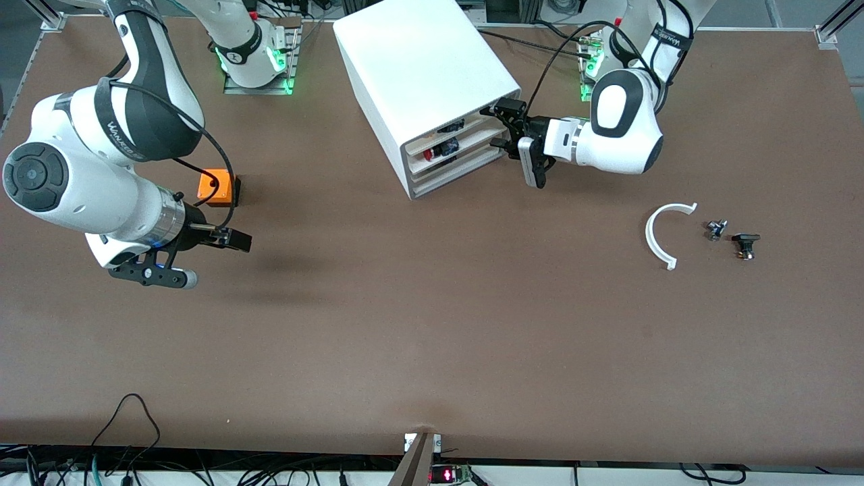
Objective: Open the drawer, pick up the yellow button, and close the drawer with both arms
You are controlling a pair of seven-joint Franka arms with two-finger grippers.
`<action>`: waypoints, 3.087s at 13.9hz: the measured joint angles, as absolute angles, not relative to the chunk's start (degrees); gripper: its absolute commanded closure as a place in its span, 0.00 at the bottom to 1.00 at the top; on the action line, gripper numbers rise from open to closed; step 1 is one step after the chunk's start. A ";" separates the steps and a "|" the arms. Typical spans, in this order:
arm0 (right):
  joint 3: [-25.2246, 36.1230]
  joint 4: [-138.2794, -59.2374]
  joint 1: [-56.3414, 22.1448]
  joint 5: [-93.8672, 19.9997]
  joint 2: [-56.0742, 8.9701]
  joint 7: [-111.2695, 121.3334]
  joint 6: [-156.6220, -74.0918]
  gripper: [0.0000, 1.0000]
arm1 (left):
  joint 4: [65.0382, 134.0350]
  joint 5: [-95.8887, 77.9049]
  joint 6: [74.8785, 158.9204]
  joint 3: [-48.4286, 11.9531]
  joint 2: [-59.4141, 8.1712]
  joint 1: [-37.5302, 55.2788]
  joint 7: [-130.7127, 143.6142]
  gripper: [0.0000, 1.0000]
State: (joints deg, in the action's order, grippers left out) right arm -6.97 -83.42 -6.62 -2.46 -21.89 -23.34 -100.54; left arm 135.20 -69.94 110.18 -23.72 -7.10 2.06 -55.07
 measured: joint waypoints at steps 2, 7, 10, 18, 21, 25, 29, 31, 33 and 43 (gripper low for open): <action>-6.98 -82.60 -7.08 -2.59 -21.98 -25.58 -100.54 0.01 | 135.72 -70.25 110.55 -24.34 -7.07 2.04 -55.38 0.29; -7.06 -79.54 -9.39 -3.05 -22.34 -32.39 -100.27 0.01 | 136.21 -70.48 112.24 -25.72 -7.26 2.32 -56.27 0.59; -7.23 -77.89 -11.79 -3.13 -22.90 -38.41 -99.82 0.01 | 136.25 -70.71 112.29 -26.00 -7.36 2.16 -57.96 0.97; -7.39 -64.19 -20.46 -3.16 -31.30 -59.71 -97.84 0.01 | 135.39 -70.92 110.10 -26.08 -7.27 0.51 -61.85 1.00; -7.41 -62.46 -23.03 -3.16 -32.65 -66.51 -98.69 0.01 | 132.90 -65.33 107.87 -26.17 -8.83 -5.31 -63.15 1.00; -7.45 -62.20 -26.54 -3.18 -33.59 -76.65 -102.48 0.01 | 119.92 -54.98 102.65 -25.99 -19.78 -12.00 -63.03 1.00; -7.46 -62.15 -31.17 -3.18 -35.38 -86.60 -107.26 0.01 | 115.07 -53.22 100.23 -26.04 -25.15 -13.49 -62.62 0.64; -7.42 -62.11 -33.65 -3.18 -35.97 -90.74 -108.71 0.01 | 114.20 -52.31 100.24 -26.07 -25.21 -13.38 -61.46 0.00; -7.42 -61.37 -36.26 -3.18 -36.28 -94.40 -109.06 0.01 | 113.63 -51.23 100.32 -26.02 -25.21 -13.44 -61.20 0.00; -7.27 -60.68 -47.41 -3.16 -40.67 -105.35 -109.31 0.01 | 104.51 -36.11 92.68 -26.14 -25.14 -13.45 -38.88 0.00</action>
